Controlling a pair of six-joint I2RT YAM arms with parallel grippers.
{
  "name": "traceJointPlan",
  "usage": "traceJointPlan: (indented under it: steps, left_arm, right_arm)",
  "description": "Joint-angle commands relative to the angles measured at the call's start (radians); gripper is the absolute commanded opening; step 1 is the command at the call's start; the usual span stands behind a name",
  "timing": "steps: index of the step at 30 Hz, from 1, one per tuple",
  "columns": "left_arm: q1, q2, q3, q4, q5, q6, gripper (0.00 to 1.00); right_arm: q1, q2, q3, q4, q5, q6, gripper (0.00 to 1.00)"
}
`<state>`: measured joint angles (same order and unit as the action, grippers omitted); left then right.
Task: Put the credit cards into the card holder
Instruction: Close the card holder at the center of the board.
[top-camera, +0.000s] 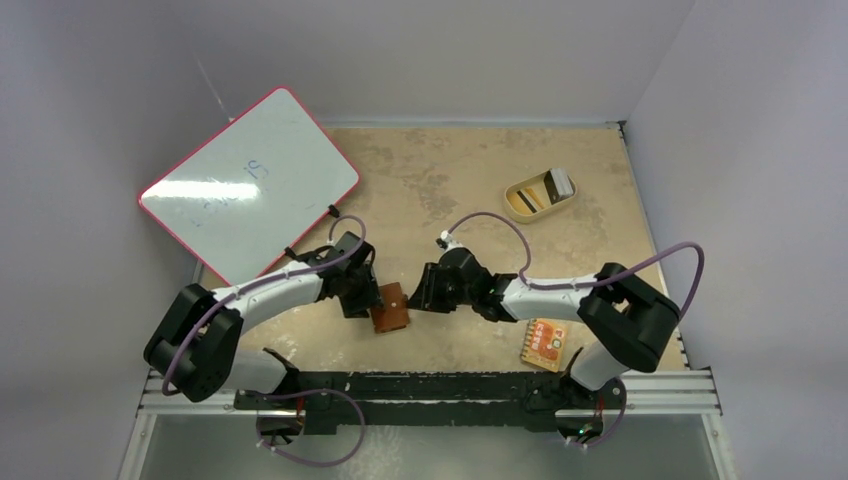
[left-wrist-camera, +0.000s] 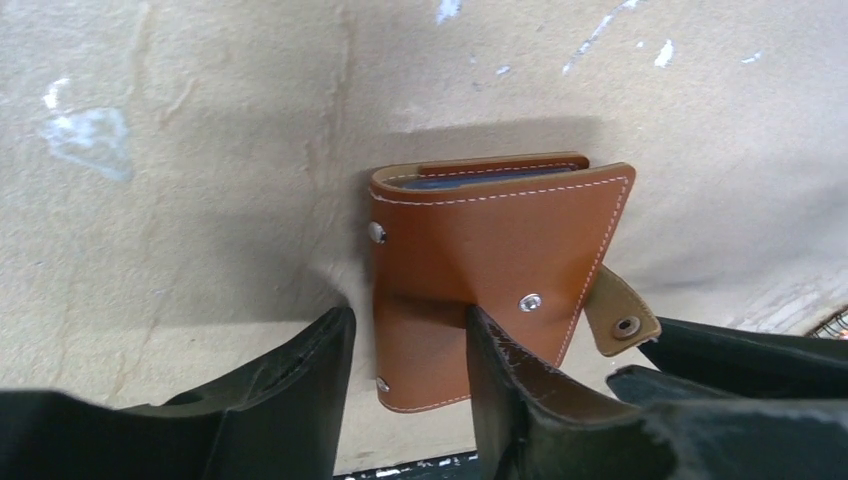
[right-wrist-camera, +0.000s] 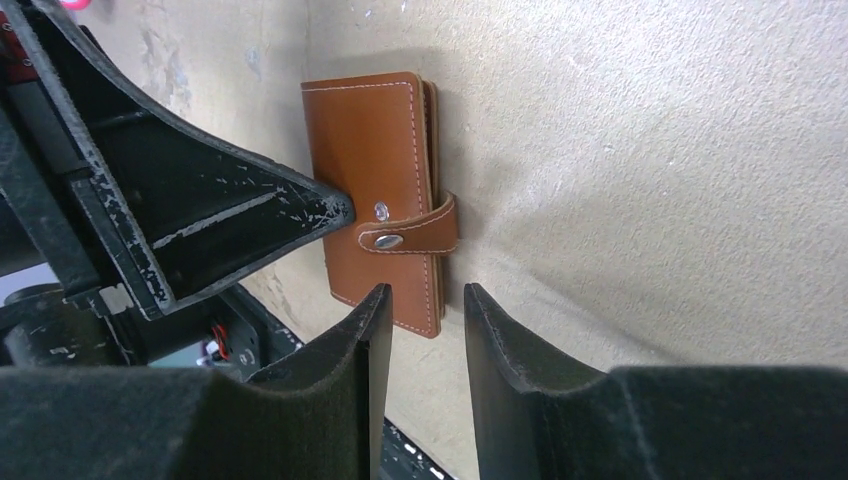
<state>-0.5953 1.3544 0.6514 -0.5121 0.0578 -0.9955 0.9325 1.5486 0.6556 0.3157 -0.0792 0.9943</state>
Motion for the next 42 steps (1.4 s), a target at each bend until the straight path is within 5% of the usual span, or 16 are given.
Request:
traceJointPlan:
  steps: [1,9,42]
  left_arm:
    - [-0.017,0.046,-0.014,0.057,-0.034,-0.008,0.40]
    - [-0.026,0.052,-0.012,0.080,-0.046,0.009,0.34]
    - [-0.025,0.053,-0.050,0.211,0.050,-0.024,0.34]
  right_arm:
    - [-0.020,0.014,0.058,0.023,-0.030,-0.044,0.34]
    - [-0.065,-0.014,0.078,-0.002,-0.039,-0.075,0.33]
    - [-0.044,0.107,0.094,0.043,-0.075,-0.052,0.24]
